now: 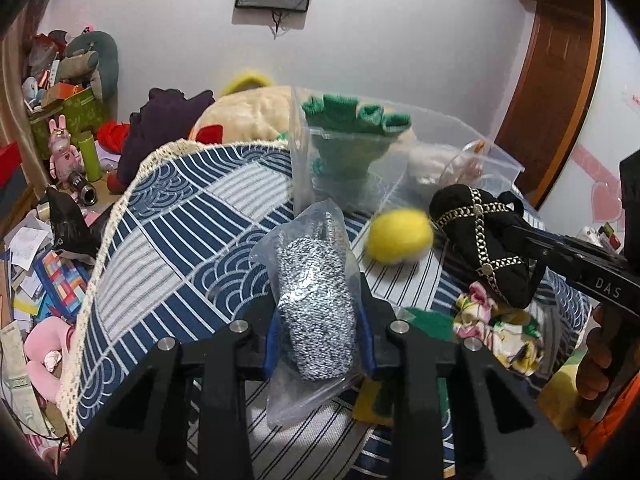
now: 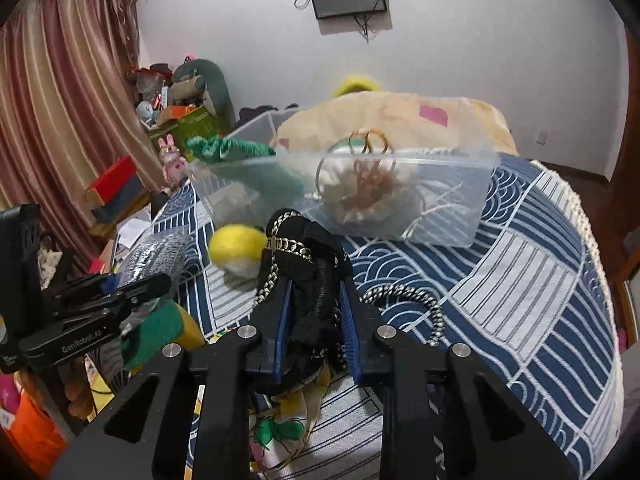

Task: Organize soft objects
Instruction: 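Lower the clear bag into the box with the left gripper while the right gripper releases the black bag inside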

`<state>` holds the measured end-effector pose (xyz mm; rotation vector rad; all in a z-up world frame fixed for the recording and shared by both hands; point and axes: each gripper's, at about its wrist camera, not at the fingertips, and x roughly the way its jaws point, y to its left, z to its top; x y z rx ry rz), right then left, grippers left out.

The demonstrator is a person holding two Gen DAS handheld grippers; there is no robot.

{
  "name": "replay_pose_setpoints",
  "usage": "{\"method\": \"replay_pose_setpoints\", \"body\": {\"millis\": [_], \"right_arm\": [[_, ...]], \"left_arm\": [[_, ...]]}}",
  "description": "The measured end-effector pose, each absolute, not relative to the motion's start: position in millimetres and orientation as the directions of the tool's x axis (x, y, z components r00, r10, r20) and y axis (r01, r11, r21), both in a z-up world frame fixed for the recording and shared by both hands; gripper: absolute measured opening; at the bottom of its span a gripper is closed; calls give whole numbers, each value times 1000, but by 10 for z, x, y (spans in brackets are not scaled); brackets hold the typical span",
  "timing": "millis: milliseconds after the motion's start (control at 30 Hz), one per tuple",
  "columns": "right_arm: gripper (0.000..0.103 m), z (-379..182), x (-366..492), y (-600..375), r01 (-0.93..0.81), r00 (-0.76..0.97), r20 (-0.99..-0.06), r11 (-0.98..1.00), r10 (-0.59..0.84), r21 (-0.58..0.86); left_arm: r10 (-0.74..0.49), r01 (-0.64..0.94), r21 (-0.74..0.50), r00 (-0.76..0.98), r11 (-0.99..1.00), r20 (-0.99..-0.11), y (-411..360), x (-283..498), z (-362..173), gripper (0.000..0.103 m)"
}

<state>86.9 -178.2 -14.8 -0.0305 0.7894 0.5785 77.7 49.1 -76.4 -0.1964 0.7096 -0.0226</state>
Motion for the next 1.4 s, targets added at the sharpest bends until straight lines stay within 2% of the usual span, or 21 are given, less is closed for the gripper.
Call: {"method": "replay_pose_setpoints", "body": {"millis": [900, 1033, 1400], "right_arm": [[21, 708, 906, -2011, -444, 773, -447, 887, 450, 125], [21, 749, 1015, -2029, -423, 792, -434, 899, 429, 114], [21, 735, 1271, -1987, -364, 824, -437, 928, 359, 77]], "left_arm": [[-92, 56, -100, 906, 993, -412, 201, 905, 284, 32], [-96, 70, -80, 912, 994, -400, 98, 1030, 368, 32], [-136, 87, -132, 894, 987, -427, 2, 1524, 334, 32]]}}
